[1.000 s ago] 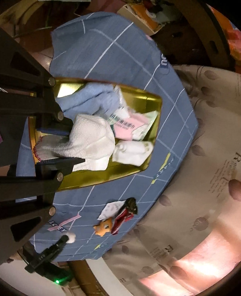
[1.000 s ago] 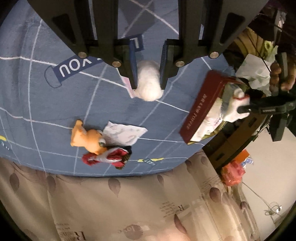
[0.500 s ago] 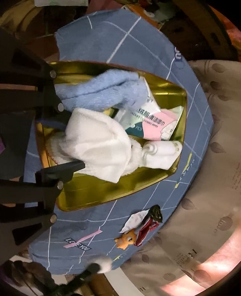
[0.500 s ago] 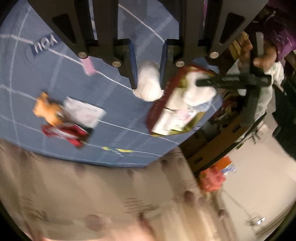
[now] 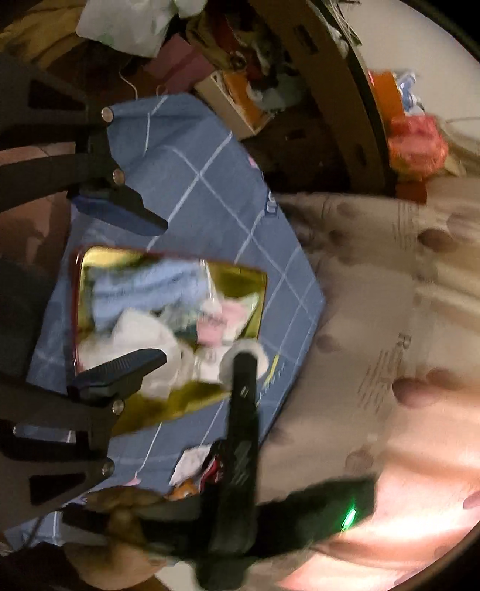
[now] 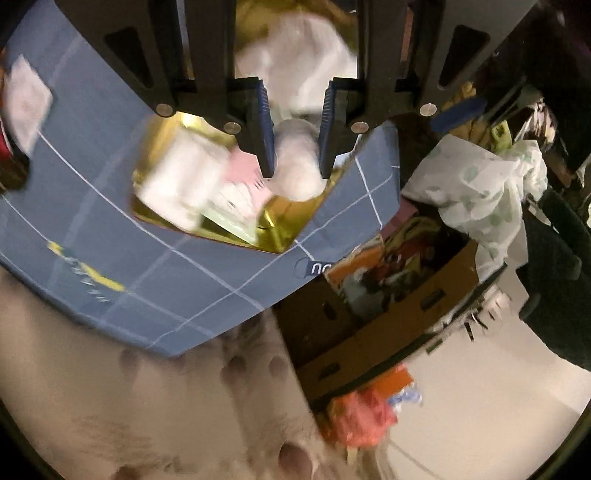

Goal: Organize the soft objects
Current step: 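Release the sock into the tray with the left gripper while the right gripper carries the pompom toward it, then lower the white pompom into the gold tray and open the right gripper, then reach down and grasp the red-and-white sock with the left gripper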

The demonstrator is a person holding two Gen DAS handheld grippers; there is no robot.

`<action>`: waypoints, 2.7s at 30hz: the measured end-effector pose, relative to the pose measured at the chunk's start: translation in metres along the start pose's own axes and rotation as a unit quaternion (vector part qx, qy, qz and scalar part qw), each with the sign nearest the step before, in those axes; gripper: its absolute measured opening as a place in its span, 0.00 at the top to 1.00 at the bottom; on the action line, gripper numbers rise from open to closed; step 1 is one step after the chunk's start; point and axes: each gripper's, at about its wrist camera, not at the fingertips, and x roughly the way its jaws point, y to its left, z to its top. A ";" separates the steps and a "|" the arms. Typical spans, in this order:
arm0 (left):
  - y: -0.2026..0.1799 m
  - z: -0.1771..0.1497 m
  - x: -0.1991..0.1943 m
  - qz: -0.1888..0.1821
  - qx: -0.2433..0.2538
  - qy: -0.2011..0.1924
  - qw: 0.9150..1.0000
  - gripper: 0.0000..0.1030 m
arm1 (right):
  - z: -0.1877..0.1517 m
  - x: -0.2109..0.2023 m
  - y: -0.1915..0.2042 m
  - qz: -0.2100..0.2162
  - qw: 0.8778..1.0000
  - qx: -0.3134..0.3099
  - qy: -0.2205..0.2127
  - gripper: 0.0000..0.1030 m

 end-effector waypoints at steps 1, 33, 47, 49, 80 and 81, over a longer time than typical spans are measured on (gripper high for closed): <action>0.007 0.000 0.003 0.004 -0.007 0.006 1.000 0.37 | 0.007 0.012 0.002 -0.004 1.000 -0.003 0.009 0.80; 0.020 -0.004 0.021 -0.002 -0.024 0.033 0.999 0.37 | -0.075 -0.081 -0.047 -0.220 0.961 0.050 -0.160 0.06; -0.015 -0.011 0.014 0.024 0.052 0.016 0.998 0.37 | -0.242 -0.204 -0.241 -0.485 0.850 0.200 -0.051 0.04; -0.027 -0.014 0.013 0.015 0.066 0.023 0.997 0.36 | -0.255 -0.211 -0.254 -0.477 0.849 0.221 -0.042 0.04; -0.267 0.059 0.239 -0.268 -0.169 0.342 0.884 0.36 | -0.262 -0.228 -0.253 -0.366 0.894 0.229 -0.117 0.00; -0.269 0.058 0.245 -0.271 -0.182 0.348 0.879 0.36 | -0.262 -0.228 -0.253 -0.363 0.896 0.227 -0.118 0.00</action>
